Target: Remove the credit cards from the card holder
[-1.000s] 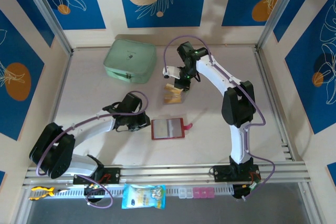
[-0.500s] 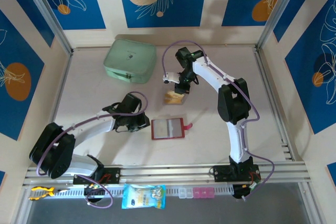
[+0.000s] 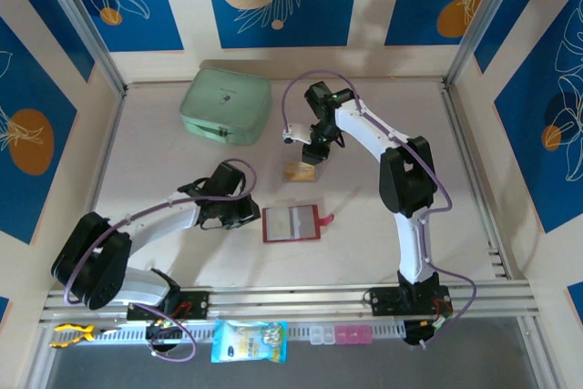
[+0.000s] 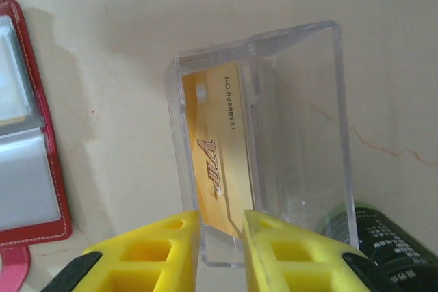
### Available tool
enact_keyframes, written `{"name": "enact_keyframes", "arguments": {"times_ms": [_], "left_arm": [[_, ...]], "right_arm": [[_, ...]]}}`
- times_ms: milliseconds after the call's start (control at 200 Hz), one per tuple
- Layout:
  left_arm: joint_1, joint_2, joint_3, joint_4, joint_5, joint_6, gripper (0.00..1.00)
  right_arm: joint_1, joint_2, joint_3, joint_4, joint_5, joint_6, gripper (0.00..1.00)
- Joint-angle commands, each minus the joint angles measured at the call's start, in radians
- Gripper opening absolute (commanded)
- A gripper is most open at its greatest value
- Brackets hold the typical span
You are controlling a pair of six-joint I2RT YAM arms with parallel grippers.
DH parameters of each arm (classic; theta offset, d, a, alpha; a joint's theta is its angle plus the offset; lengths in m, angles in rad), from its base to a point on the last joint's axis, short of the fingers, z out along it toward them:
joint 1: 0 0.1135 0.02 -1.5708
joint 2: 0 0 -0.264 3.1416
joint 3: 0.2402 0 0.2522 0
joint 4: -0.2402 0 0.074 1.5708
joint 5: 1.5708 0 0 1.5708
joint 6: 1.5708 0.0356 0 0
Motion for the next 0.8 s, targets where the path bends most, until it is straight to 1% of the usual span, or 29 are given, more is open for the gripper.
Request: {"name": "enact_keyframes", "arguments": {"times_ms": [0,185,395,590,640,715,795], "left_arm": [[0.014,0.019,0.018,0.024,0.039,0.024,0.15],[0.006,0.058,0.034,0.062,0.077,0.025,0.14],[-0.011,0.085,0.04,0.08,0.079,0.017,0.12],[-0.032,0.108,0.053,0.048,0.06,0.019,0.09],[-0.041,0.114,0.059,0.035,0.049,0.023,0.08],[-0.052,0.119,0.056,0.039,0.045,0.016,0.08],[-0.062,0.125,0.052,0.046,0.046,0.012,0.07]], "right_arm": [[0.007,-0.106,-0.052,0.059,-0.074,0.103,0.23],[0.027,-0.225,-0.196,0.17,-0.138,0.3,0.23],[0.055,-0.331,-0.354,0.281,-0.164,0.664,0.2],[0.109,-0.434,-0.573,0.449,-0.149,1.0,0.2],[0.119,-0.458,-0.624,0.487,-0.129,1.097,0.2],[0.128,-0.48,-0.668,0.515,-0.103,1.247,0.2],[0.148,-0.492,-0.697,0.521,-0.106,1.338,0.2]]}}
